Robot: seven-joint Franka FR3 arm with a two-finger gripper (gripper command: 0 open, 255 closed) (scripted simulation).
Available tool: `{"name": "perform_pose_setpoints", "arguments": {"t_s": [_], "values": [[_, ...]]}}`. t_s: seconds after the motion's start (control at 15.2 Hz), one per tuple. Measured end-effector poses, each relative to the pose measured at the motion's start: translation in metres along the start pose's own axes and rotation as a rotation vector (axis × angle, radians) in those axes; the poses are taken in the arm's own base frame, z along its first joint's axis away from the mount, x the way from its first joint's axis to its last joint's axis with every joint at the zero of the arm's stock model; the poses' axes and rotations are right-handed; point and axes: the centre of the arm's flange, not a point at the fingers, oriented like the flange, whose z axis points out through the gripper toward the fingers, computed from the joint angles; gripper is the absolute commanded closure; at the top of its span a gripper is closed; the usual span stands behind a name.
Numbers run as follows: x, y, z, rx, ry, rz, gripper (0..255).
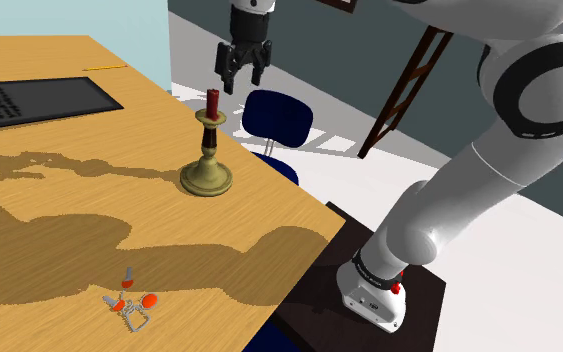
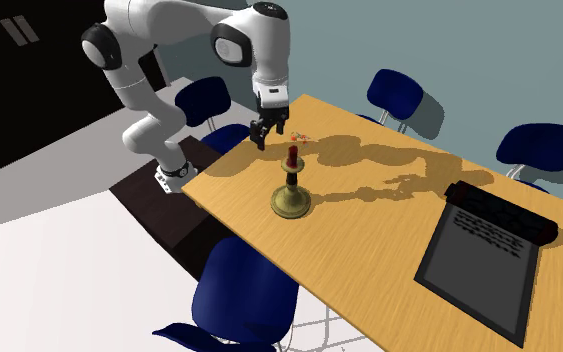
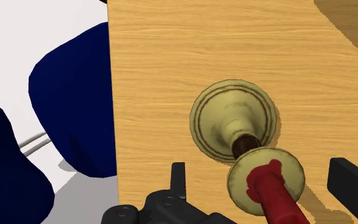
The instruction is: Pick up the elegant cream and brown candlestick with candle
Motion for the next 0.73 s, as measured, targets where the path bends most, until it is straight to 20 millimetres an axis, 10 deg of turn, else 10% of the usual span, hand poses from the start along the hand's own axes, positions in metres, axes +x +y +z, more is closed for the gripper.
{"name": "perform_pose_setpoints", "arguments": {"t_s": [0.33, 0.73], "values": [[0.053, -0.028, 0.001, 0.026, -0.002, 0.027, 0], [0.061, -0.031, 0.025, 0.029, -0.003, 0.031, 0]]}}
